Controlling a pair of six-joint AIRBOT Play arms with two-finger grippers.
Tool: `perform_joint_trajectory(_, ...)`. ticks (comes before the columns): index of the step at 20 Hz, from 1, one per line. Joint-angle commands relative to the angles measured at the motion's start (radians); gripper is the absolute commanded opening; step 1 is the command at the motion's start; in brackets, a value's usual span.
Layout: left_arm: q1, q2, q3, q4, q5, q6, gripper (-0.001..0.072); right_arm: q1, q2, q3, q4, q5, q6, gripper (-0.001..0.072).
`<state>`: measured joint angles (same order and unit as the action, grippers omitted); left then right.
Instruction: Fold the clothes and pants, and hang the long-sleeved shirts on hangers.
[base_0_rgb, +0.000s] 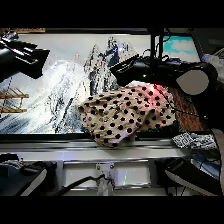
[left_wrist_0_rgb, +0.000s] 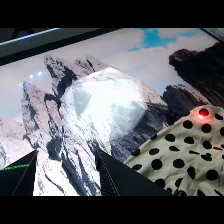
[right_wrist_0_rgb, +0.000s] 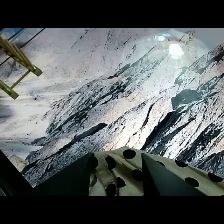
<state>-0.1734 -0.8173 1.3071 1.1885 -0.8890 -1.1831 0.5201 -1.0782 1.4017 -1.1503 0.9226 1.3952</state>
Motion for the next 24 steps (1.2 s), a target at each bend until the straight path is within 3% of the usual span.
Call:
perform_joint_trajectory(1, 0.001, 0.001, 0.001, 0.000, 0.000, 0.000, 0.0407, 0.001, 0.000, 0.000, 0.000, 0.000, 0.000, 0.0374)
perform_joint_trajectory(24, 0.001, 0.001, 0.001, 0.001, 0.012, 0.002, 0.0407, 0.001, 0.000, 0.000, 0.000, 0.000, 0.000, 0.0374)
